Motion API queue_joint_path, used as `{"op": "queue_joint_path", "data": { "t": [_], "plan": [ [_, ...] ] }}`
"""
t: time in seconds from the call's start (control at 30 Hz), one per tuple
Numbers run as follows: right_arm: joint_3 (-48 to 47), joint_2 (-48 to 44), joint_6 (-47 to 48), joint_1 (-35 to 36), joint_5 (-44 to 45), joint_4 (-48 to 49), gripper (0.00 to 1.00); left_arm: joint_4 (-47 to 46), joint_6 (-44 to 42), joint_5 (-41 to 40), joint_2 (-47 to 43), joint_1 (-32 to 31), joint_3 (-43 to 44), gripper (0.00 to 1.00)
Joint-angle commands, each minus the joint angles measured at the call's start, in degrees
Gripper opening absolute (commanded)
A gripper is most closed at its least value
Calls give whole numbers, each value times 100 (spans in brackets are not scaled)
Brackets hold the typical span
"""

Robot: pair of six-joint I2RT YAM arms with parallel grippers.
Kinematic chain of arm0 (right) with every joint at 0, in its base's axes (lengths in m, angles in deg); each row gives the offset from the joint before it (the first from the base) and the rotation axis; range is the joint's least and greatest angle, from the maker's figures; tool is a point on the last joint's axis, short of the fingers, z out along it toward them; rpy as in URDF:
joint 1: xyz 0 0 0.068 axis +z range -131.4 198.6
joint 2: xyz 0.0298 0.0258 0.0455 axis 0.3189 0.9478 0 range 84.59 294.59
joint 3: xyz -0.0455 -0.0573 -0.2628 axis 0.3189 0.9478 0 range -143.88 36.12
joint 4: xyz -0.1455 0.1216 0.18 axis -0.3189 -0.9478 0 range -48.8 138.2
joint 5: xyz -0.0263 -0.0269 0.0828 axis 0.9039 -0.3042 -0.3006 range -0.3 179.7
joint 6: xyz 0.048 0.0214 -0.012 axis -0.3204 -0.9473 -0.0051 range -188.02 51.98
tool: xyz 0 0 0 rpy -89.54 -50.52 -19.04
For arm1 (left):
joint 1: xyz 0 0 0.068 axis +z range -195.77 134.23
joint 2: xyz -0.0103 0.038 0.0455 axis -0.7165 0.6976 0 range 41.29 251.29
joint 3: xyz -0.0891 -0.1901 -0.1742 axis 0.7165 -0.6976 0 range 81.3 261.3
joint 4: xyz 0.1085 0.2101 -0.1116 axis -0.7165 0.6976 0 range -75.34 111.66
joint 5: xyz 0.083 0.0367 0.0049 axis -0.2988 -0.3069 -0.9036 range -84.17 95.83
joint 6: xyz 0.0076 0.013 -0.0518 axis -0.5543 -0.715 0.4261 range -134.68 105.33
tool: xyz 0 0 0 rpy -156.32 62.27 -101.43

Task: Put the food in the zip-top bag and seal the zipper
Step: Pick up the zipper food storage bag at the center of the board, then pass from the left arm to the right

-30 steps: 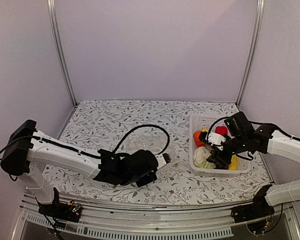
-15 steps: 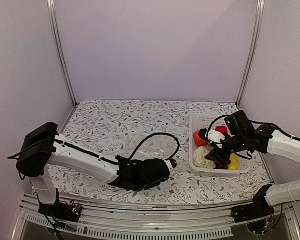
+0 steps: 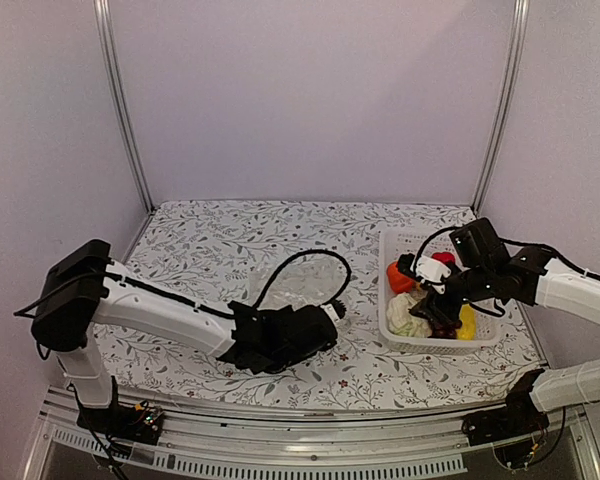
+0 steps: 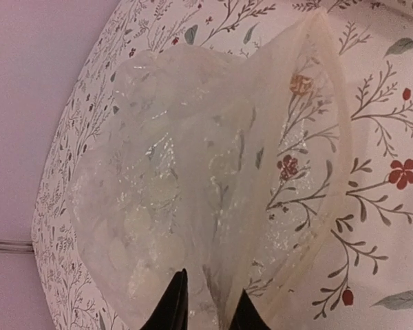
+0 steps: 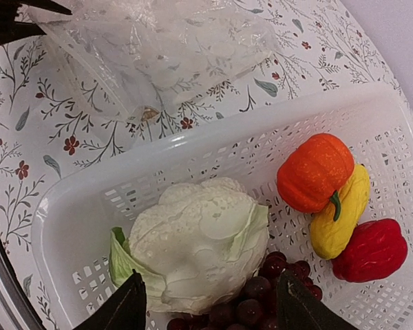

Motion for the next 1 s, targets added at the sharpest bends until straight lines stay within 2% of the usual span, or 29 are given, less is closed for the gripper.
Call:
{"op": "queue_joint_path", "data": {
  "t": [0.0,0.1,0.23,0.47,0.6,0.77,0.97],
  "plan": [
    [-527,-47,-22,27,-276,-18,64,152,270,247,-975,406,116,15],
    [-964,41,104,28,-668,-161,64,154,259,538,-1507,639,67,12],
    [-1612,295,168,29,-999,-180,63,9,212,905,-2093,980,-37,0],
    [-2686,1043,14,128,-1759,-241,61,-49,231,1013,-2616,1181,8,0],
    [-3323,1446,25,561,-1458,-221,61,81,616,1242,-2645,1190,210,0],
    [-4062,2149,-886,796,-1115,-196,64,56,1402,956,-2681,1190,193,0],
    [-4655,2724,-1226,1020,-998,-276,68,-88,2028,780,-2814,1177,10,0]
  ]
}}
